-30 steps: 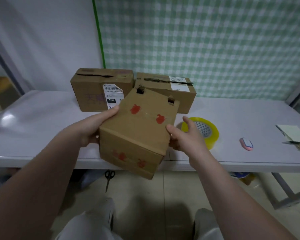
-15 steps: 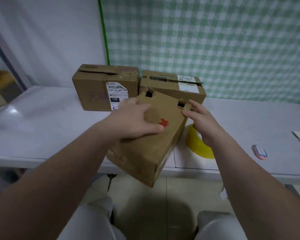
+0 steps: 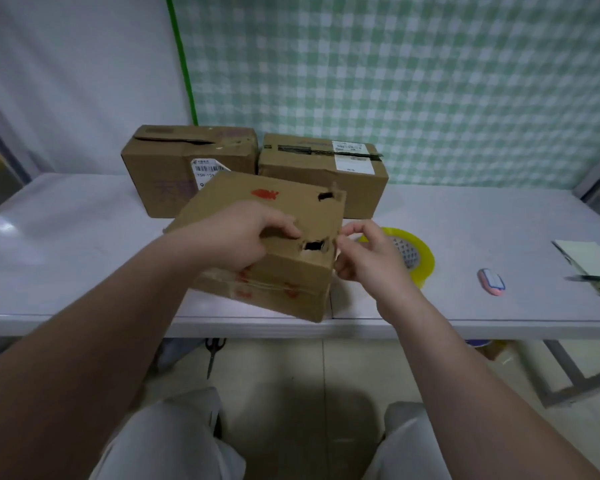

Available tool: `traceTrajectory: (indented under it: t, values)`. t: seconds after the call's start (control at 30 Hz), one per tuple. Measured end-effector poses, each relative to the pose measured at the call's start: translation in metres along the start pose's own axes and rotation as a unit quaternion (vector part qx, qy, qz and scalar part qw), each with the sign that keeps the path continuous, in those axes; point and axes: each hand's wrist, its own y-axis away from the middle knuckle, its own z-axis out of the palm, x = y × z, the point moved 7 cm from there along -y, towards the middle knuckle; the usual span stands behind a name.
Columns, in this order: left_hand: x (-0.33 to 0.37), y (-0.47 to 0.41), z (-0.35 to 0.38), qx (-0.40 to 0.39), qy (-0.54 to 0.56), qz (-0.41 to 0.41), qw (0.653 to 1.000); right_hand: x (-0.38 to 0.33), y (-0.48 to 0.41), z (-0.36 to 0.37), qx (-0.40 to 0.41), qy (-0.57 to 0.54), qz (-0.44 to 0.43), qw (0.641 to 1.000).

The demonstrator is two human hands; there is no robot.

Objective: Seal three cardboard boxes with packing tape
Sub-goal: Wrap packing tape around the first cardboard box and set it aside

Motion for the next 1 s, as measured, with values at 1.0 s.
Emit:
traceTrajectory:
  t: [1.0]
  values:
    - [0.03, -0.026, 0.005, -0.072, -0.081, 0.172, 0.979, -0.02, -0.004, 0.014, -0.134, 0.173, -0.081, 0.972]
